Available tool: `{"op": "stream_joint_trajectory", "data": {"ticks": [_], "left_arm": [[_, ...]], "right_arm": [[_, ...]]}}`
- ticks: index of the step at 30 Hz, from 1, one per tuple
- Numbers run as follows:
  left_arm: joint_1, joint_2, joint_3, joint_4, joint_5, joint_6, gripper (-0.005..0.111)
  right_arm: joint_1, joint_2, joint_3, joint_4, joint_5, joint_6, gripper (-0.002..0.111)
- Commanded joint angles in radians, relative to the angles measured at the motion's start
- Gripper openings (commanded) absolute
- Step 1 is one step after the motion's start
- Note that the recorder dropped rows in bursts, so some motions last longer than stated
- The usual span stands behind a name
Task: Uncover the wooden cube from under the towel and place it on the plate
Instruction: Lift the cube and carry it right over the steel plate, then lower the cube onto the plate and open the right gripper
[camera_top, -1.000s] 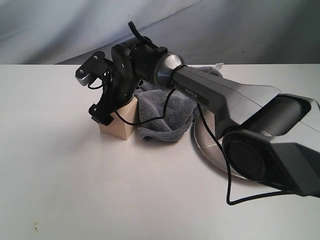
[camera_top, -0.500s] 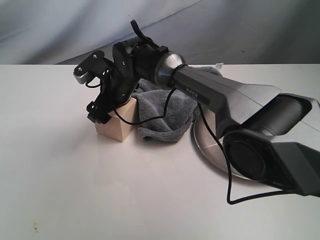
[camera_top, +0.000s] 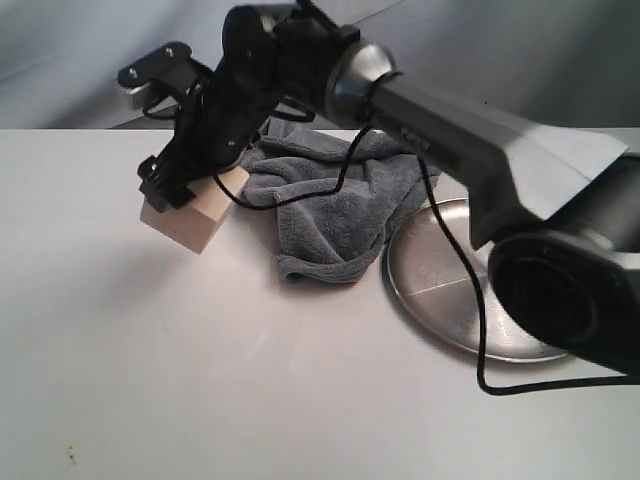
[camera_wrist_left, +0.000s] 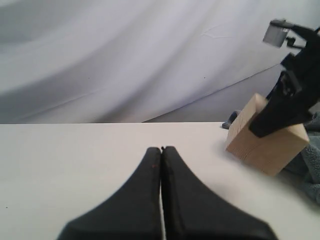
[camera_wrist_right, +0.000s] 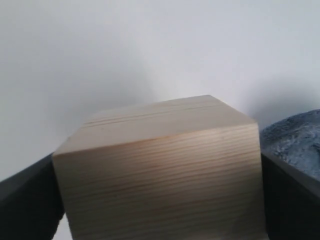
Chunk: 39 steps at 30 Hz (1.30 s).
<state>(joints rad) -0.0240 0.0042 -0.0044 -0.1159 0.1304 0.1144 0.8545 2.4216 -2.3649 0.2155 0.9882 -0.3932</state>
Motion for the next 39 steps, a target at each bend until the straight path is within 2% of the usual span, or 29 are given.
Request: {"op": "stream_joint_trajectory", "data": {"ticks": [1, 6, 9, 12, 16, 21, 25, 32, 39], "left_arm": [[0.002, -0.004, 0.004, -0.001, 0.0, -0.003, 0.0], [0.002, -0.004, 0.004, -0.001, 0.0, -0.003, 0.0], [0.002, -0.004, 0.004, -0.001, 0.0, -0.003, 0.0], [0.002, -0.004, 0.004, -0.001, 0.0, -0.003, 0.0], [0.002, -0.004, 0.004, -0.001, 0.0, -0.003, 0.0], [0.002, -0.004, 0.004, -0.001, 0.0, -0.003, 0.0], [0.002, -0.004, 0.004, -0.001, 0.0, -0.003, 0.0], [0.002, -0.004, 0.004, -0.001, 0.0, -0.003, 0.0], [0.002, -0.004, 0.004, -0.001, 0.0, -0.003, 0.0]], "right_arm": [[-0.004, -0.114, -0.005, -0.05, 0.089, 0.01, 0.0], [-0.006, -0.191, -0.005, -0.193, 0.233, 0.079, 0.0], [-0.008, -0.226, 0.003, -0.293, 0.233, 0.124, 0.0], [-0.012, -0.302, 0.094, -0.352, 0.233, 0.144, 0.0], [-0.047, -0.417, 0.303, -0.414, 0.233, 0.162, 0.0], [-0.162, -0.547, 0.541, -0.401, 0.233, 0.163, 0.0], [-0.276, -0.623, 0.655, -0.34, 0.233, 0.165, 0.0], [-0.408, -0.63, 0.756, -0.309, 0.196, 0.199, 0.0], [-0.457, -0.584, 0.822, -0.266, 0.096, 0.232, 0.0]]}}
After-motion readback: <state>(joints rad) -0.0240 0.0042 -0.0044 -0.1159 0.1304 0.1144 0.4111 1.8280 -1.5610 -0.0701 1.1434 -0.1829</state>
